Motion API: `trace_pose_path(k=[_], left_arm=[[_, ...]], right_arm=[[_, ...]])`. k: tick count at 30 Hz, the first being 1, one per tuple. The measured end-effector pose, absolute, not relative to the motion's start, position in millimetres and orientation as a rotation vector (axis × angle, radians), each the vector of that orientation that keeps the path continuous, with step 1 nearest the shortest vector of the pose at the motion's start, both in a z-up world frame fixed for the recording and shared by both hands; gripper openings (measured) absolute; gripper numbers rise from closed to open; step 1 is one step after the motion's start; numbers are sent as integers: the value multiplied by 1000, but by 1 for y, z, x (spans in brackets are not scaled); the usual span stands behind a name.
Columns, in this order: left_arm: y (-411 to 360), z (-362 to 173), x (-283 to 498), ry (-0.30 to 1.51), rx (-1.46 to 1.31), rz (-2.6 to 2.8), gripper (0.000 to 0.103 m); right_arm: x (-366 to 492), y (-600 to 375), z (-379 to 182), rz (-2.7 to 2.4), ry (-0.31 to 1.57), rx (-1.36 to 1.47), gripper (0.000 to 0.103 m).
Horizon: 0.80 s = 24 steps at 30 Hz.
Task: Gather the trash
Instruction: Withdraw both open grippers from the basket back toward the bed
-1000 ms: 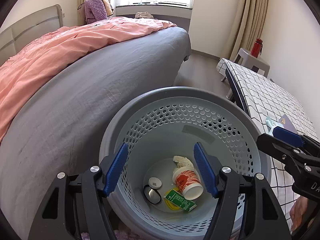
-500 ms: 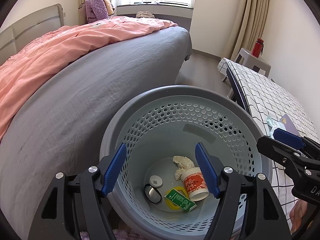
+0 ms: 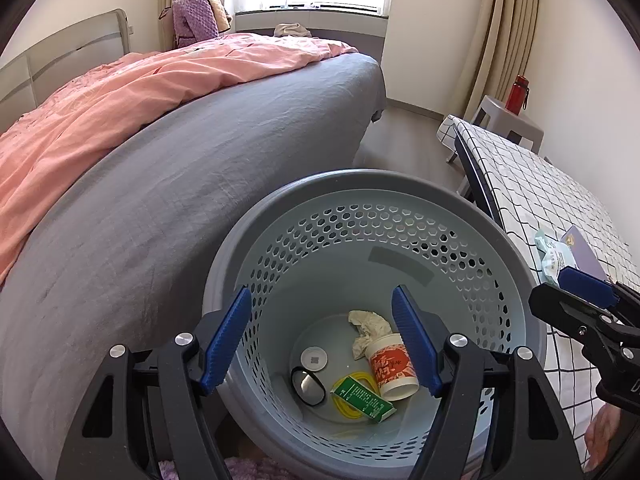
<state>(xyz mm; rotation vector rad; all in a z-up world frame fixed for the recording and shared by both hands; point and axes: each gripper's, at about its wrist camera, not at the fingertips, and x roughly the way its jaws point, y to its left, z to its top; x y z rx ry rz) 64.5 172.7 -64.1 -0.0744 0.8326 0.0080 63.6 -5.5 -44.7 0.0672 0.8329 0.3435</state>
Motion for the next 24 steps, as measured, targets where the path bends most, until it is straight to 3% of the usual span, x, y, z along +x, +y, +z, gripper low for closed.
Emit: trace_pose_path(k=[24], left_arm=[[143,-61,24,866,-15,-7,70]], right_arm=[[23,-49,-30,304,815,112,74]])
